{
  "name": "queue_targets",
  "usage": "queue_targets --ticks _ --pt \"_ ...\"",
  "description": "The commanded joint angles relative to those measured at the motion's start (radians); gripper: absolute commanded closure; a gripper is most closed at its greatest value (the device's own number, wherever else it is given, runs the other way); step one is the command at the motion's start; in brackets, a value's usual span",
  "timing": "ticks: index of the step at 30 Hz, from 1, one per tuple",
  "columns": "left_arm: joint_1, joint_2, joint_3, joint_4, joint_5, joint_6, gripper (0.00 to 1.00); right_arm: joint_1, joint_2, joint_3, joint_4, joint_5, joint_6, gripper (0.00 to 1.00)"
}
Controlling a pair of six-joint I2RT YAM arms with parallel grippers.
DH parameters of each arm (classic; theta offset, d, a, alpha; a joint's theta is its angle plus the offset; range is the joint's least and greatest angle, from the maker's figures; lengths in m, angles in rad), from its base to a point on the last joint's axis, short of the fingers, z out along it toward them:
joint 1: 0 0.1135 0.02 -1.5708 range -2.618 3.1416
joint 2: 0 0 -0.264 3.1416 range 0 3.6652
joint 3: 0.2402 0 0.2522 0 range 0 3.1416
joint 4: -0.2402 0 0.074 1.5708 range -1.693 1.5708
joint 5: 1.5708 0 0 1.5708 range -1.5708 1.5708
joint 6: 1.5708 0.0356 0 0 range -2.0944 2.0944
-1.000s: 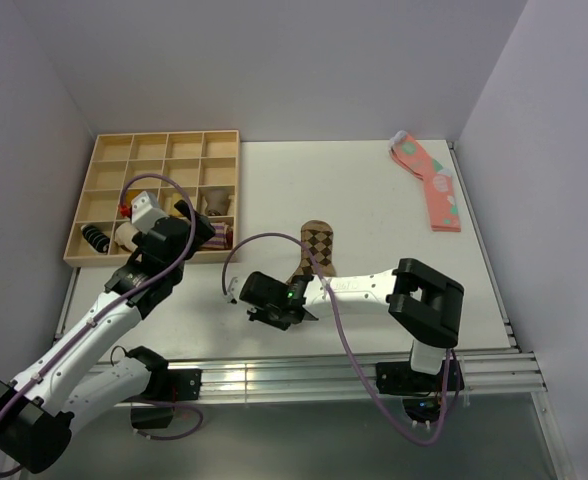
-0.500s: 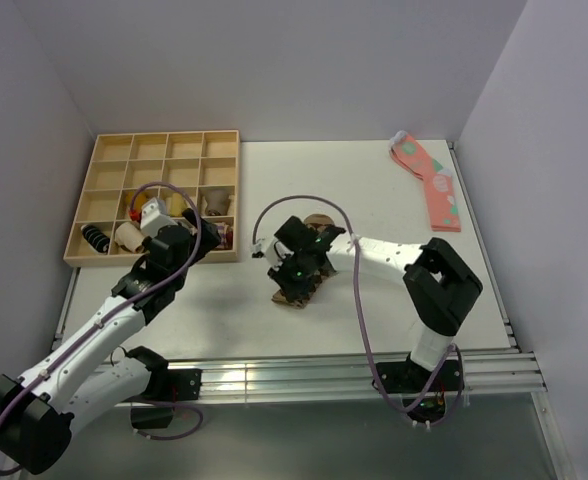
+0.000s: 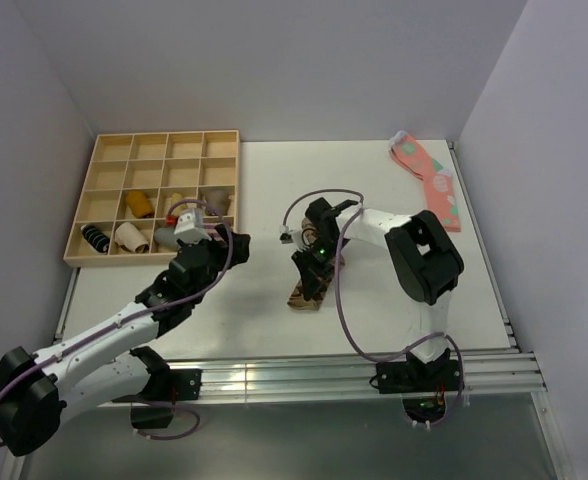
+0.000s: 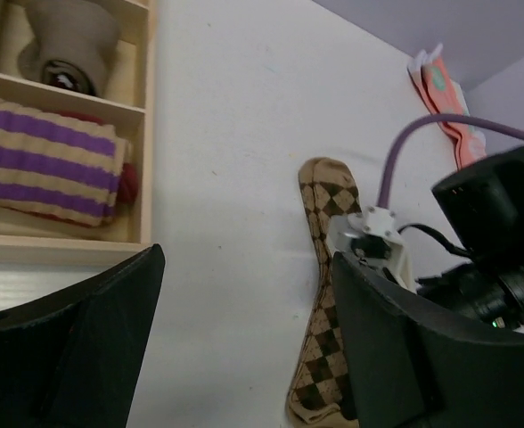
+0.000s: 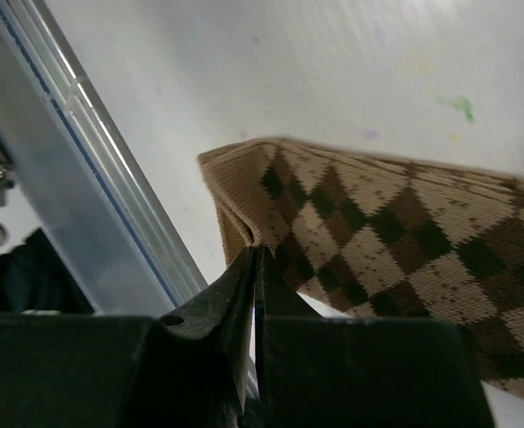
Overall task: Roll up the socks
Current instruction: Roll the sock at the center of the board.
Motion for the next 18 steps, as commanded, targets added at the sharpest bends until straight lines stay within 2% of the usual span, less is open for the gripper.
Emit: queue_targets --ticks 1,10,13,18 --pt "-0.061 0.049 -0.01 0.189 -0.016 0.103 0.19 -0.042 0.029 0.009 -0.071 -0.04 0.017 0.93" --pt "-0.213 0.274 -0.034 0.43 -0.012 0.259 0.26 -0.108 0.058 -0.009 -0.054 0.017 0.053 0.94" --pt "-0.253 0.357 -0.031 0.504 0.026 0.287 0.32 -0.111 0.053 -0.023 -0.029 0.054 0.05 0.94" --pt "-0.273 0.466 -0.02 0.578 0.149 0.311 0.36 -0.111 0.053 -0.021 -0.025 0.066 0.058 0.94"
